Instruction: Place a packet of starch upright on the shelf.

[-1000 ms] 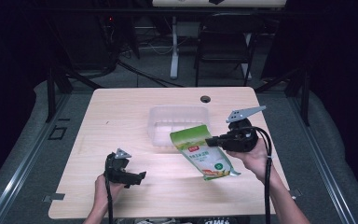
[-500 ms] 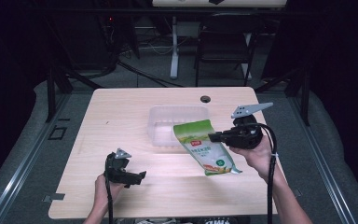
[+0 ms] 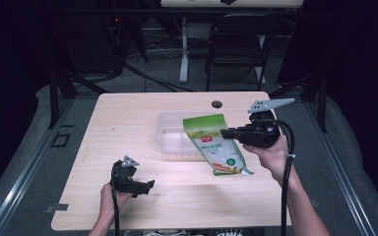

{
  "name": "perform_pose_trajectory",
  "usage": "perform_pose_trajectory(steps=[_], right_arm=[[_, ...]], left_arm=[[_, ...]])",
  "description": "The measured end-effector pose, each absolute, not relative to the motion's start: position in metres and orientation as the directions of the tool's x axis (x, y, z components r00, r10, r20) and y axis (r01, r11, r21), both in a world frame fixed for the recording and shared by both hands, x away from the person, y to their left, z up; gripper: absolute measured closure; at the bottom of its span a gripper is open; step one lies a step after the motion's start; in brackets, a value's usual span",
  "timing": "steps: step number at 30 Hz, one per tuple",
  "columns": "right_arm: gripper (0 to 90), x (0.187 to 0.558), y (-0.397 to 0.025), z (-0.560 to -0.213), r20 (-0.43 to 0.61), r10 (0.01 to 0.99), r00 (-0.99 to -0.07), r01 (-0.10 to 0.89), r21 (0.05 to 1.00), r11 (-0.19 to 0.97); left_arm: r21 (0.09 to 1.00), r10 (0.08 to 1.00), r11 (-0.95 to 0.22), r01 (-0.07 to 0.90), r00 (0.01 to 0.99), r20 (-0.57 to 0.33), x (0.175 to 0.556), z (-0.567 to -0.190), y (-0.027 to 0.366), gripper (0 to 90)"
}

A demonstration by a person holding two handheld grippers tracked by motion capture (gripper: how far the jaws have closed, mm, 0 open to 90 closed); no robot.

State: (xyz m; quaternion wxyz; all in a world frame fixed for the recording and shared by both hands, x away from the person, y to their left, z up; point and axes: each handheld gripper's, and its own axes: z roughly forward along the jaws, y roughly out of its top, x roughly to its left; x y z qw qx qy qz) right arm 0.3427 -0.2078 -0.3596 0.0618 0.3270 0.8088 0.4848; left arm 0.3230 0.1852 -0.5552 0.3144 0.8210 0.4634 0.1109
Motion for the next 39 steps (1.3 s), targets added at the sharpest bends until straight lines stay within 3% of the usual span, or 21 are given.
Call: perform_pose_trajectory(steps=[39], right_arm=[[90.0, 0.402, -0.185, -0.349, 0.239, 0.696, -0.677, 0.501, 0.842, 0.198]], left_arm=[[0.628, 0.833, -0.37, 0.684, 0.544, -0.101, 0.323, -0.555, 0.187, 4.1]])
